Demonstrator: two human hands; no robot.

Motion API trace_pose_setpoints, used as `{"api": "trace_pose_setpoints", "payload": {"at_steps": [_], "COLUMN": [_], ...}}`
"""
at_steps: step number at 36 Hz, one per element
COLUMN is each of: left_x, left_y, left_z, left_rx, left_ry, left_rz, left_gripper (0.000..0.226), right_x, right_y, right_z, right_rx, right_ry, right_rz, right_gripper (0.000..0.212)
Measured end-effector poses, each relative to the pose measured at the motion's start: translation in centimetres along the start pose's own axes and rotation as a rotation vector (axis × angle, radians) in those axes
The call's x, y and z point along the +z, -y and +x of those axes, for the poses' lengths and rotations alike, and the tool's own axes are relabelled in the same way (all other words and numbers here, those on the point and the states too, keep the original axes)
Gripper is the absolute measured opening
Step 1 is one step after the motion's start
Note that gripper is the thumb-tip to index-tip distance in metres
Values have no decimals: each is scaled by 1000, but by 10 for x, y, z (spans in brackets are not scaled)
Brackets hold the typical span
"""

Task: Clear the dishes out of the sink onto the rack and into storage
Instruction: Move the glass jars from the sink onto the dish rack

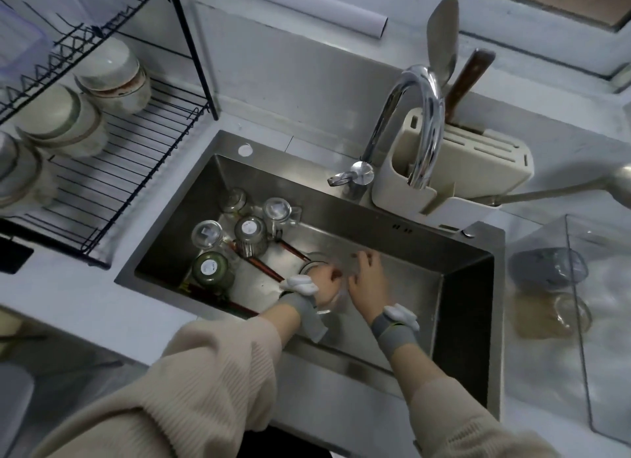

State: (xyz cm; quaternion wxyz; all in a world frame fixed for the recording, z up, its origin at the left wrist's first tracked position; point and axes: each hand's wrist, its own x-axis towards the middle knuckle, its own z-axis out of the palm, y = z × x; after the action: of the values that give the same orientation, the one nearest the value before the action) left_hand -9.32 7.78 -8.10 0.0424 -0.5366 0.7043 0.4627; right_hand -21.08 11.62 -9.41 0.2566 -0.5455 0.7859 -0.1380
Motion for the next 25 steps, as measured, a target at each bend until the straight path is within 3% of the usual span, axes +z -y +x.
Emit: {"api": "trace_pose_setpoints", "payload": {"at_steps": [4, 7, 11, 19, 25], "left_x": [-3, -11, -18, -41, -60], "left_y": [25, 32, 48, 83, 107], "left_z": [-7, -9, -10, -11, -12], "left_rx": [-151, -175, -245, -376, -405], "left_ry": [112, 157, 92, -83, -138], "left_rz": [15, 70, 78, -8, 25], "left_gripper": [35, 36, 35, 23, 22], "right_x": [37, 54, 74, 92, 99], "right_y": [-6, -8, -4, 34, 85], "right_z": [-1, -3, -1, 23, 52], "right_rx": [71, 42, 29, -74, -181], "right_ry": [331, 448, 503, 551, 385], "right_rz": [-72, -102, -103, -123, -79], "right_gripper": [42, 39, 28, 27, 55]}}
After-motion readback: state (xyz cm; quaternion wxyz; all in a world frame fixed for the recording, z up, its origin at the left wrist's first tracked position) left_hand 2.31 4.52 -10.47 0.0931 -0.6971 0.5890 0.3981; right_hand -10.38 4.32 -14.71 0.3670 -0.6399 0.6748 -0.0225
